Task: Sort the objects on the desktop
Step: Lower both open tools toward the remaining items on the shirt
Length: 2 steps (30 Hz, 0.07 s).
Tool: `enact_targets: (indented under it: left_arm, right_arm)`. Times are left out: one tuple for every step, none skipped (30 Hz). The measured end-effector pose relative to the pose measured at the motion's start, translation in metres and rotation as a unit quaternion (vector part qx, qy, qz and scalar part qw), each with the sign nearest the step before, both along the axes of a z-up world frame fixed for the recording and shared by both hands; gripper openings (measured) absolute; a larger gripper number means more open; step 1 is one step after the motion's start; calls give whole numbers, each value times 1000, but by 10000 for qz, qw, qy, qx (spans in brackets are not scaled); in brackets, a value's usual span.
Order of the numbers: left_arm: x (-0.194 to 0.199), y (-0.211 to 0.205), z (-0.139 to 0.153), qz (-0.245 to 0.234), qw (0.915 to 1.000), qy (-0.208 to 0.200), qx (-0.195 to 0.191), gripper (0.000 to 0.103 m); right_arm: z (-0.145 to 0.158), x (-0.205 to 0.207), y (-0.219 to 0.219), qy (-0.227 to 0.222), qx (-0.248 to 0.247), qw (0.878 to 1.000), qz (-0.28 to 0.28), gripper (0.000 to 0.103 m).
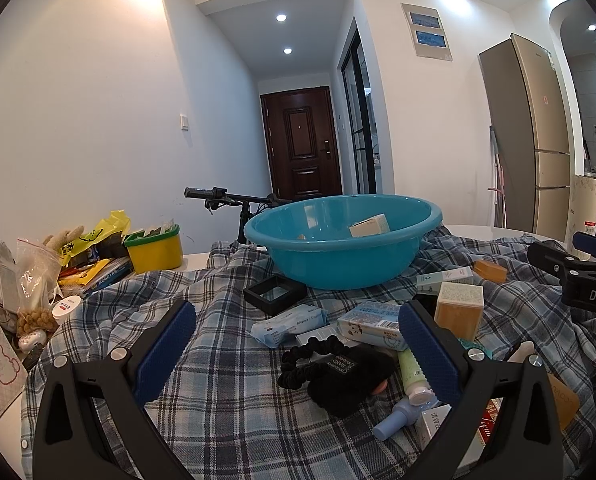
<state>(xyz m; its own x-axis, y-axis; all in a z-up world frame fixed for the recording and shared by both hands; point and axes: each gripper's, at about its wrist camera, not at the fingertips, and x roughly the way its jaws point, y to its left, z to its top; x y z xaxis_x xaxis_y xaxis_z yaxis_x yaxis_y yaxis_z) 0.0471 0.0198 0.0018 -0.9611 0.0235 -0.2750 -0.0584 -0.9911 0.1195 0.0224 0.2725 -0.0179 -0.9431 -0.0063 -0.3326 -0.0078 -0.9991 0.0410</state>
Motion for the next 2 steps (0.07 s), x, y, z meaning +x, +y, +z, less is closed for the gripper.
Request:
enact_targets:
  left_arm:
    - [0,0,0,0,10000,-2,1,103]
    - [0,0,0,-1,10000,-1,1,103]
  right_arm:
    - [0,0,0,5,9,10000,-1,103]
    - [0,0,0,6,15,10000,0,103]
